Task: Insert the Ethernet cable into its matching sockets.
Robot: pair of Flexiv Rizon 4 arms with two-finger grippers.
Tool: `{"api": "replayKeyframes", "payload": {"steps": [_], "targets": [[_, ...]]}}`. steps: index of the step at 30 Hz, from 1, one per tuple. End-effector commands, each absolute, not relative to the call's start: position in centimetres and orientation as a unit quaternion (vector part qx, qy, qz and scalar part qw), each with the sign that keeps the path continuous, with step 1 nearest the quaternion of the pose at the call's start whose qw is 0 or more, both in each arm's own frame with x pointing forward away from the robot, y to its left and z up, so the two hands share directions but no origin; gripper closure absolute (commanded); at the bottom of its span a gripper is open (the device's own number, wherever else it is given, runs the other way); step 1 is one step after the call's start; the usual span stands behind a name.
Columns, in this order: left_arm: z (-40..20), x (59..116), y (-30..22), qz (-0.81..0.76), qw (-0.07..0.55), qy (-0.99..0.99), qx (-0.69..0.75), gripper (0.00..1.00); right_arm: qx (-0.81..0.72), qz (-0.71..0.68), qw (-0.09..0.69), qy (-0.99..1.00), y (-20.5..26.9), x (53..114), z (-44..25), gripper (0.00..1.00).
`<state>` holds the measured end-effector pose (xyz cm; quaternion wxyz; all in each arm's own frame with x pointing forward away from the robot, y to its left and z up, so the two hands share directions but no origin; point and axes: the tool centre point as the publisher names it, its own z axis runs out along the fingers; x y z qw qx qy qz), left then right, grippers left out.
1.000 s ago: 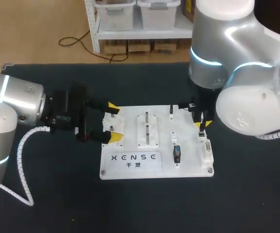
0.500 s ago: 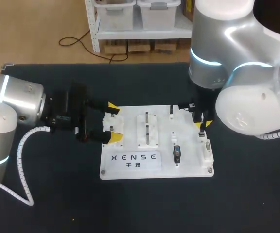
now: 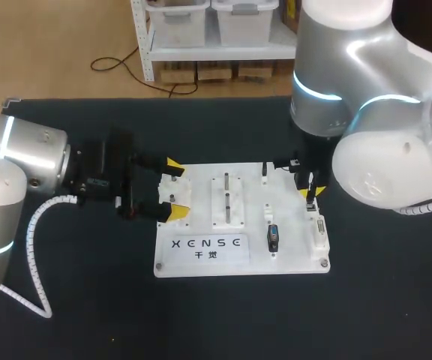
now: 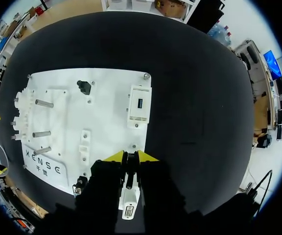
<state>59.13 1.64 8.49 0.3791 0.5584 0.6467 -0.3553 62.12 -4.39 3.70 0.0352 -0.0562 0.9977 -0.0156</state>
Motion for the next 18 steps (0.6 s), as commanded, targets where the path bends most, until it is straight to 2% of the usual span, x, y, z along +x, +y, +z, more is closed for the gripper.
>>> {"api": "replayKeyframes", "payload": {"steps": [1, 18], "targets": [[8.34, 59.04, 1.7, -0.355, 0.383, 0.645, 0.558, 0.0, -0.056, -0.016, 0.037, 0.998, -4.66, 61.96, 3.76, 1.0], [8.34, 59.04, 1.7, -0.355, 0.383, 0.645, 0.558, 0.0, -0.055, -0.021, 0.036, 0.998, -4.69, 62.12, 2.97, 1.0]]}}
